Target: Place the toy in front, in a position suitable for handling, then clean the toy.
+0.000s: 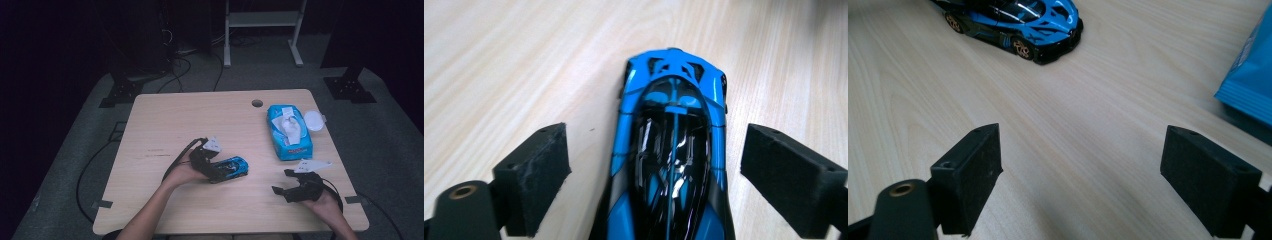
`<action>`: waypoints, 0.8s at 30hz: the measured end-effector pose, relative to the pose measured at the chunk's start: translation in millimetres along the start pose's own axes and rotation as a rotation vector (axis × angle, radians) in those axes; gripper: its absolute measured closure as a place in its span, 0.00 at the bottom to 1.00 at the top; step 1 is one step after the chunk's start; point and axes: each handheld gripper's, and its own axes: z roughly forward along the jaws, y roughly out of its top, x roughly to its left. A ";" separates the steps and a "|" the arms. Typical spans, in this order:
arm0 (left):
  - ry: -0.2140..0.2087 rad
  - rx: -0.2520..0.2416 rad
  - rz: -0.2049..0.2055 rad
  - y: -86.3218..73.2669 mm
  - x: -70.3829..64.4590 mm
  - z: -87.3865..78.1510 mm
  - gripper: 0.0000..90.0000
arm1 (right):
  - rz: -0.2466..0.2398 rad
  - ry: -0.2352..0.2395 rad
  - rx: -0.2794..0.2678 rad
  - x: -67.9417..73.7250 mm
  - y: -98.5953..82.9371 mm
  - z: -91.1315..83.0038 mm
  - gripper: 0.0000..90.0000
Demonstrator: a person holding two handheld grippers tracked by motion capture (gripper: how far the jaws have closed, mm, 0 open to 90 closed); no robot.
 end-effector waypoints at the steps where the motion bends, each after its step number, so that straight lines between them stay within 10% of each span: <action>1: 0.009 -0.018 0.000 -2.9 0.1 -4.1 0.11 | 0.007 -0.005 -0.012 -1.1 2.0 -1.9 0.17; 10: 0.047 -0.115 -0.017 -24.0 -6.0 -22.8 0.10 | 0.013 -0.031 -0.122 -10.0 27.4 -21.8 0.17; 24: 0.064 -0.150 -0.009 -29.2 -7.6 -25.0 0.10 | 0.004 -0.207 -0.150 -74.6 106.5 -30.2 0.17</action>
